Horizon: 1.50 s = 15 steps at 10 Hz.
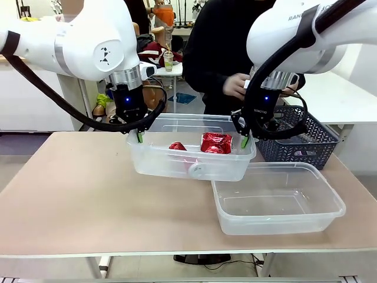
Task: Sort the waste into each basket.
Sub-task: Offer the picked Organizing box to the human.
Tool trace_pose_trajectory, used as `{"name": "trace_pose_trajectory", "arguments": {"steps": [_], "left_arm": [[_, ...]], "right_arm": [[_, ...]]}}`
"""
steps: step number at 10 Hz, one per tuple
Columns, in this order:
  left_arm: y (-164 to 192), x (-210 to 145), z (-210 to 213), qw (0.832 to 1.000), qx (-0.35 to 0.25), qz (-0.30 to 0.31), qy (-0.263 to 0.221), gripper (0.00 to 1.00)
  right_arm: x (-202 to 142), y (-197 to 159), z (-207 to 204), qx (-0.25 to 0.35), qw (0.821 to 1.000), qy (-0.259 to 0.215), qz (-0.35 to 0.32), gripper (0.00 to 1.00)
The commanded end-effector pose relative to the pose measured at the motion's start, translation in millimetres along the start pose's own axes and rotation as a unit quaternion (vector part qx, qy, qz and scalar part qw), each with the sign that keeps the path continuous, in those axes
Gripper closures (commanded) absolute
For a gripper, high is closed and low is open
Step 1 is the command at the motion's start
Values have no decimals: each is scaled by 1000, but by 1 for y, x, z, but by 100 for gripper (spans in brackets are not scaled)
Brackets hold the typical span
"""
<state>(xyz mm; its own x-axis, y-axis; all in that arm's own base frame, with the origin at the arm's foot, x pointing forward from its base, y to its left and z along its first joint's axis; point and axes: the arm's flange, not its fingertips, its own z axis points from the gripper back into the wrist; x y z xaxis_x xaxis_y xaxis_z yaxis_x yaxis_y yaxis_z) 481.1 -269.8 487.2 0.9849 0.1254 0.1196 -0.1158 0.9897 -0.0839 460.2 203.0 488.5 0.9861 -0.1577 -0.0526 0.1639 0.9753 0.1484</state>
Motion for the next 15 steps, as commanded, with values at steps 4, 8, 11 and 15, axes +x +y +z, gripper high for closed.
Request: {"name": "trace_pose_trajectory", "arguments": {"steps": [4, 8, 11, 15], "left_arm": [[1, 2, 1, 1000, -1, 7, -3, 94], [1, 2, 1, 1000, -1, 7, -3, 94], [1, 2, 1, 1000, -1, 7, -3, 94], [0, 0, 0, 1000, 0, 0, 0, 94]], "right_arm": [[-3, 1, 4, 1, 1000, -2, 3, 95], [-3, 1, 4, 1, 1000, -2, 3, 95], [-3, 1, 4, 1, 1000, -2, 3, 95], [-3, 1, 4, 1, 1000, -2, 3, 95]]}}
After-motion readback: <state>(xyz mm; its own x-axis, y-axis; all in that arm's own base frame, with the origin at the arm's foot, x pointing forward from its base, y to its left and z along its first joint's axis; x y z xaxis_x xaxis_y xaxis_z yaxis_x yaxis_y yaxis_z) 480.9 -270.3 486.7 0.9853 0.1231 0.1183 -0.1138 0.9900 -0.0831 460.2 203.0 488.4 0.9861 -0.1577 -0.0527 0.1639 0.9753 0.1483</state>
